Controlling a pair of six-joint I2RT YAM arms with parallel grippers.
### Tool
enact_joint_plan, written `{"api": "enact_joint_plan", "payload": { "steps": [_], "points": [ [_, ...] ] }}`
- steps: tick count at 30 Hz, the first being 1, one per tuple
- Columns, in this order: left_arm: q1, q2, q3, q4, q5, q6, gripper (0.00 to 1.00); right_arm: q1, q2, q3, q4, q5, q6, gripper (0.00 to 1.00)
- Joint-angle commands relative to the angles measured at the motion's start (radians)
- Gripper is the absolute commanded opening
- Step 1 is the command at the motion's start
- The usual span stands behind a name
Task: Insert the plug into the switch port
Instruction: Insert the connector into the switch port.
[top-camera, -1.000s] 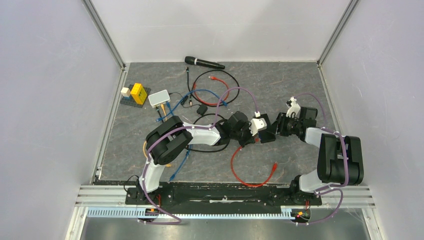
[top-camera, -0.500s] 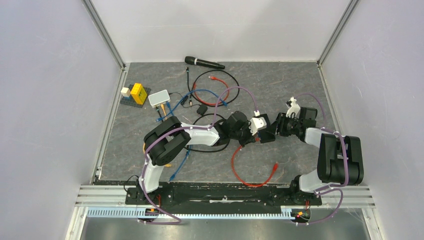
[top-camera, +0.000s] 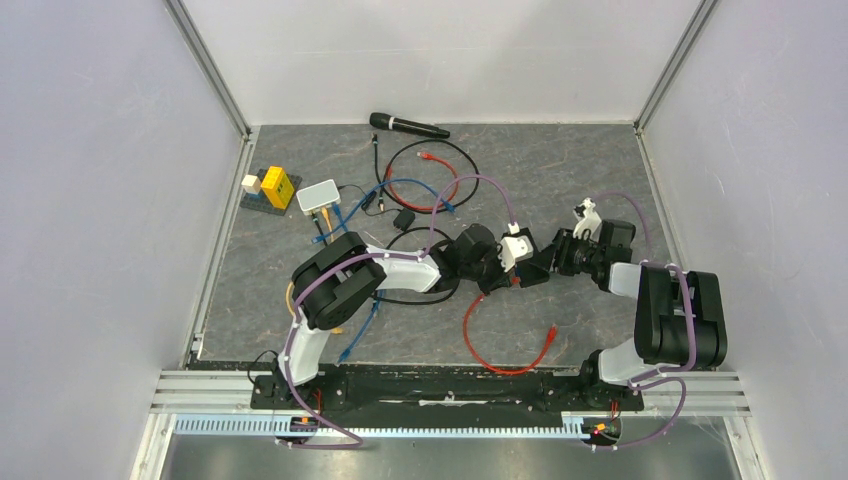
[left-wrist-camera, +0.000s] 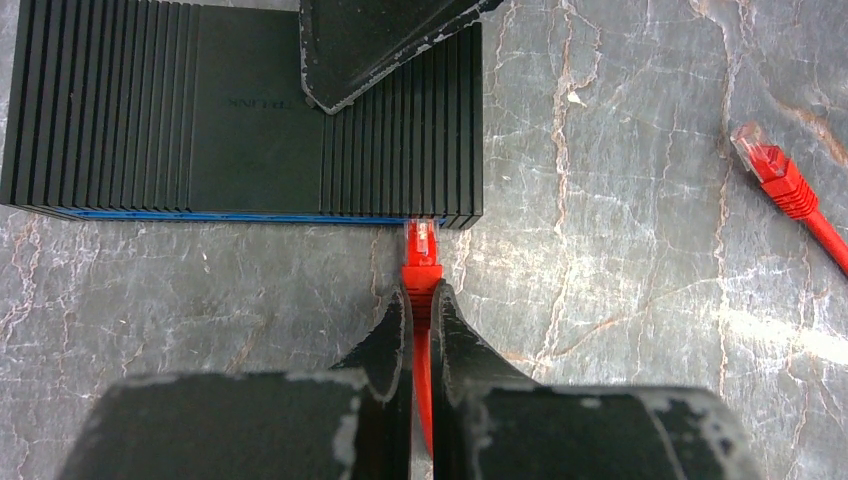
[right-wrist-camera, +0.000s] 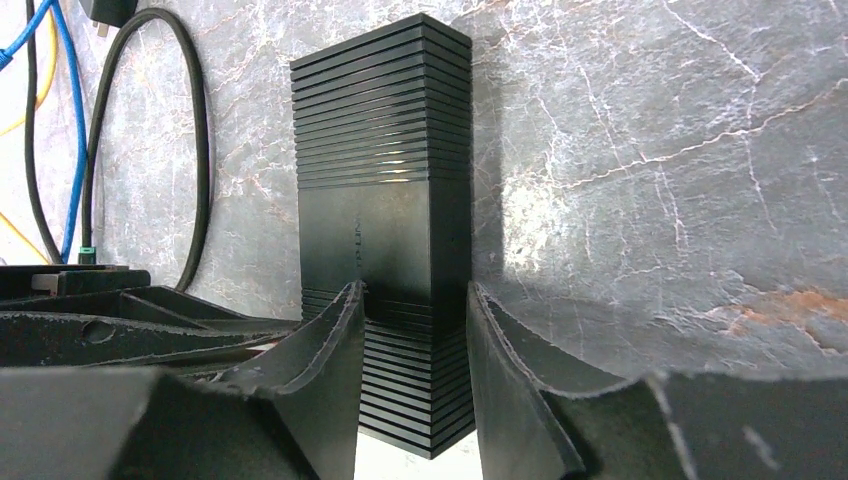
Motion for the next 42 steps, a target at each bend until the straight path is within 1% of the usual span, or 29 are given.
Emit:
{"api": "enact_joint_plan", "payload": {
  "steps": [1, 5, 11, 13, 19, 24, 25, 26, 30, 33, 36, 42],
  "points": [
    [-0.005, 0.034, 0.058, 0.126, -0.022, -0.028, 0.02, 0.026, 0.053, -0.081, -0.181, 0.022, -0.017, 0.4],
    [-0.005, 0.038, 0.072, 0.132, -0.019, -0.049, 0.02, 0.03, 0.057, -0.114, -0.16, 0.03, 0.015, 0.39],
    [-0.008, 0.043, 0.08, 0.173, -0.013, -0.097, 0.02, 0.046, 0.021, -0.2, -0.057, 0.039, 0.118, 0.38],
    [-0.01, 0.045, 0.085, 0.188, -0.008, -0.139, 0.02, 0.061, 0.016, -0.221, -0.025, 0.043, 0.15, 0.38],
    [-0.014, 0.068, 0.123, 0.204, 0.002, -0.18, 0.02, 0.121, -0.003, -0.267, 0.061, 0.06, 0.247, 0.38],
    [-0.017, 0.079, 0.126, 0.22, -0.064, -0.19, 0.02, 0.14, -0.06, -0.386, 0.236, 0.079, 0.432, 0.37],
    [-0.018, 0.076, 0.117, 0.229, -0.094, -0.192, 0.02, 0.139, -0.07, -0.403, 0.249, 0.088, 0.453, 0.37],
    [-0.017, 0.071, 0.108, 0.236, -0.12, -0.194, 0.02, 0.164, -0.082, -0.415, 0.251, 0.1, 0.464, 0.38],
    [-0.016, 0.049, 0.071, 0.251, -0.214, -0.204, 0.02, 0.176, -0.113, -0.451, 0.28, 0.122, 0.512, 0.37],
    [-0.019, 0.038, 0.06, 0.272, -0.189, -0.219, 0.02, 0.228, -0.099, -0.439, 0.285, 0.124, 0.521, 0.37],
    [-0.028, 0.038, 0.044, 0.322, -0.179, -0.218, 0.02, 0.275, -0.078, -0.463, 0.367, 0.118, 0.585, 0.37],
    [-0.027, 0.059, 0.063, 0.379, -0.192, -0.282, 0.02, 0.328, -0.056, -0.537, 0.486, 0.113, 0.681, 0.34]
  ]
}}
